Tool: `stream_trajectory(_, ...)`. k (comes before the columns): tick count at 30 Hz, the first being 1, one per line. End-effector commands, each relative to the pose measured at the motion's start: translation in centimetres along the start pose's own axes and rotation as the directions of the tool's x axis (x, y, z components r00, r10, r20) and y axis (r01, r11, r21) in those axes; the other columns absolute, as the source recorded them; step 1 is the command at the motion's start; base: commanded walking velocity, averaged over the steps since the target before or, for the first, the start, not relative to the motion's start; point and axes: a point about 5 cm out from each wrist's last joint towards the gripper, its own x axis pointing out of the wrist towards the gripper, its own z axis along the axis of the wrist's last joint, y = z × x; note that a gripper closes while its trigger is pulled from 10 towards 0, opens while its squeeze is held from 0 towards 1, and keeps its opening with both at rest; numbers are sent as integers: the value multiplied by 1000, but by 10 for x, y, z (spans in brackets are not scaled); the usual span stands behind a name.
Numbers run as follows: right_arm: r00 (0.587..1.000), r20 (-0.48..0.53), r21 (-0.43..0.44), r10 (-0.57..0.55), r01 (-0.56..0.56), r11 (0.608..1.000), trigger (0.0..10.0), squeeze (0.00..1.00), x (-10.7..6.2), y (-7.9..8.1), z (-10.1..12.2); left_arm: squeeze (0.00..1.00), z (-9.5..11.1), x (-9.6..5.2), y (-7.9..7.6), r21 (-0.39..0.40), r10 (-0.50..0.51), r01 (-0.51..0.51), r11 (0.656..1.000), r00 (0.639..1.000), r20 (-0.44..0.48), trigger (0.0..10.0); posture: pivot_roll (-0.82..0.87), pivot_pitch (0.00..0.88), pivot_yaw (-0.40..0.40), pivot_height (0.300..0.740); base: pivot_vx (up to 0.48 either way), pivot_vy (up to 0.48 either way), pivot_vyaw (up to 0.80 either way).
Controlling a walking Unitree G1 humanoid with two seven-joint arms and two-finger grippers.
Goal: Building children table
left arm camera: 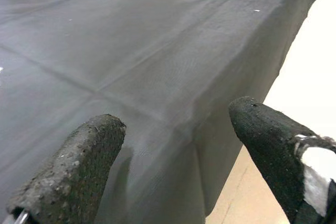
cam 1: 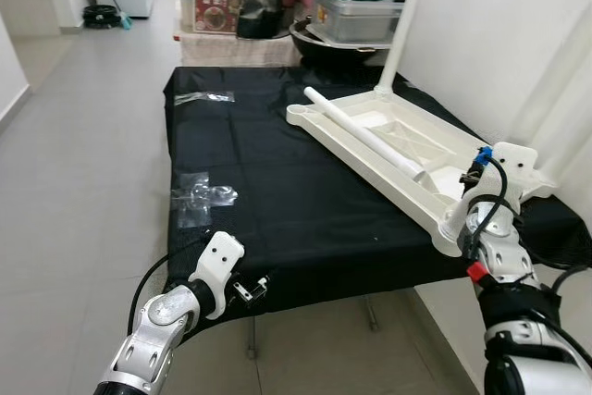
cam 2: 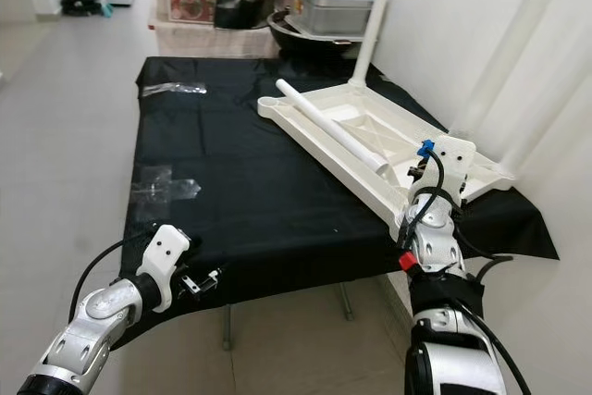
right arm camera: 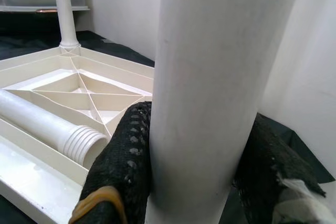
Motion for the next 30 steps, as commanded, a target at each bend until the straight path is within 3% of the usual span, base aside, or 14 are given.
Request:
stream_trajectory(1,996,-69,-16,50,-51,999,10000,969,-3,5,-20,0,-1,0,-1,4,-5,5,1000,1000,-11,10000,19,0,-119,740,0,0,0)
stream_trajectory(8,967,17,80,255,-256,963,10000,925,-8,26,-5,0,-1,1,-2,3,-5,5,1000,1000,-10,10000,15,0,-118,740,0,0,0)
stream_trajectory(9,916,62,109,396,-400,910,10000,0,-15,39,2,0,-1,1,-2,2,-6,6,1000,1000,-10,10000,15,0,-118,740,0,0,0)
stream_trajectory(10,916,62,109,396,-400,910,10000,0,-15,39,2,0,-1,1,-2,2,-6,6,1000,1000,-10,10000,15,0,-118,740,0,0,0)
stream_trajectory(11,804,120,107,582,-593,798,10000,0,-28,55,11,0,-1,1,-2,3,-7,7,1000,1000,-11,10000,13,0,-113,740,0,0,0)
stream_trajectory(12,804,120,107,582,-593,798,10000,0,-28,55,11,0,-1,1,-2,3,-7,7,1000,1000,-11,10000,13,0,-113,740,0,0,0)
stream_trajectory(13,656,165,54,736,-751,658,10000,0,-45,66,17,0,-1,2,-2,4,-8,8,1000,1000,-11,10000,17,0,-115,740,0,0,0)
stream_trajectory(15,656,165,54,736,-751,658,10000,0,-45,66,17,0,-1,2,-2,4,-8,8,1000,1000,-11,10000,17,0,-115,740,0,0,0)
stream_trajectory(16,539,183,11,823,-838,546,10000,0,-57,72,20,0,-1,2,-1,6,-8,8,1000,1000,-10,10000,19,0,-117,740,0,0,0)
stream_trajectory(17,539,183,11,823,-838,546,10000,0,-57,72,20,0,-1,2,-1,6,-8,8,1000,1000,-10,10000,19,0,-117,740,0,0,0)
stream_trajectory(18,431,179,-19,884,-897,441,10000,0,-67,77,21,0,0,2,0,7,-6,7,1000,1000,-9,10000,23,0,-119,740,0,0,0)
stream_trajectory(19,431,179,-19,884,-897,441,10000,0,-67,77,21,0,0,2,0,7,-6,7,1000,1000,-9,10000,23,0,-119,740,0,0,0)
stream_trajectory(21,291,144,-65,946,-951,303,10000,0,-77,81,19,0,0,2,0,9,-4,5,1000,1000,-9,10000,24,0,-119,740,0,0,0)
stream_trajectory(30,323,79,-101,943,-939,330,10000,0,-69,87,8,0,-1,1,0,13,-2,2,1000,1000,-12,10000,35,0,-124,740,0,0,0)
